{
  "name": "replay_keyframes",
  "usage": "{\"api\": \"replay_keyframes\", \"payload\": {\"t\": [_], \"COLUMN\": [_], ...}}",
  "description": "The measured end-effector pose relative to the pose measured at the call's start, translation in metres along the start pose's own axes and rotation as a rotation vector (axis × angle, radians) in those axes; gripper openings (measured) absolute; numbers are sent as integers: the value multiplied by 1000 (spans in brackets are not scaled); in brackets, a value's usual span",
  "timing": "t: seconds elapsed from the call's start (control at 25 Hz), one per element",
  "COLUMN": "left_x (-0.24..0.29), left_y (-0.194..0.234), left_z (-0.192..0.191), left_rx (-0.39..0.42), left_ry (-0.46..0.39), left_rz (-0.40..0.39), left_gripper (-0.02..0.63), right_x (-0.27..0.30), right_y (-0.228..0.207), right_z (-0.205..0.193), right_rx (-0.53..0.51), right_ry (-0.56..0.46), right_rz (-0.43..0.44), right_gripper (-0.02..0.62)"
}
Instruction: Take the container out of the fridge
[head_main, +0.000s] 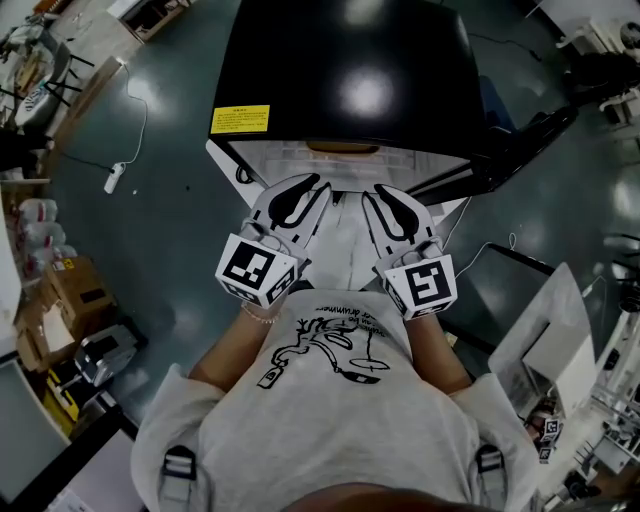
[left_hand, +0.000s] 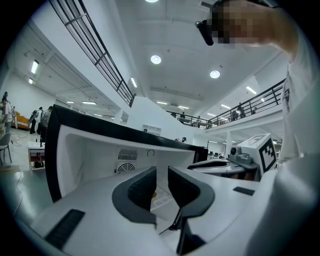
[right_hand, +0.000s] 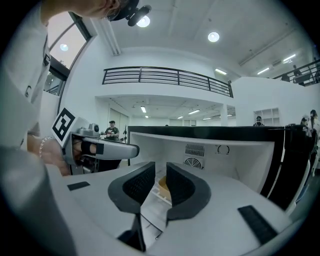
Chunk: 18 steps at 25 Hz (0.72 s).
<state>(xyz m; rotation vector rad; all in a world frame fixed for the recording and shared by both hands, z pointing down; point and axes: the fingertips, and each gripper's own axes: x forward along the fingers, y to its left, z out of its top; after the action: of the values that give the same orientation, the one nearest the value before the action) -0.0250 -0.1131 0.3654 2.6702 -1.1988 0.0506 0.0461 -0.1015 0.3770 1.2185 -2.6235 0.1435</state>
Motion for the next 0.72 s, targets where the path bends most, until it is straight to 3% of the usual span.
{"api": "replay_keyframes", "payload": {"t": [0.72], "left_x": [29], "left_y": [24], "left_z": [-27], "left_rx": [-18], "left_ry": [57], "left_rz": [34], "left_gripper": [112], "right_x": [26], "right_y": [-36], "right_z": [-28], "right_rx": [15], "right_ry": [62], "right_rz": [-42], "right_gripper": [117]}}
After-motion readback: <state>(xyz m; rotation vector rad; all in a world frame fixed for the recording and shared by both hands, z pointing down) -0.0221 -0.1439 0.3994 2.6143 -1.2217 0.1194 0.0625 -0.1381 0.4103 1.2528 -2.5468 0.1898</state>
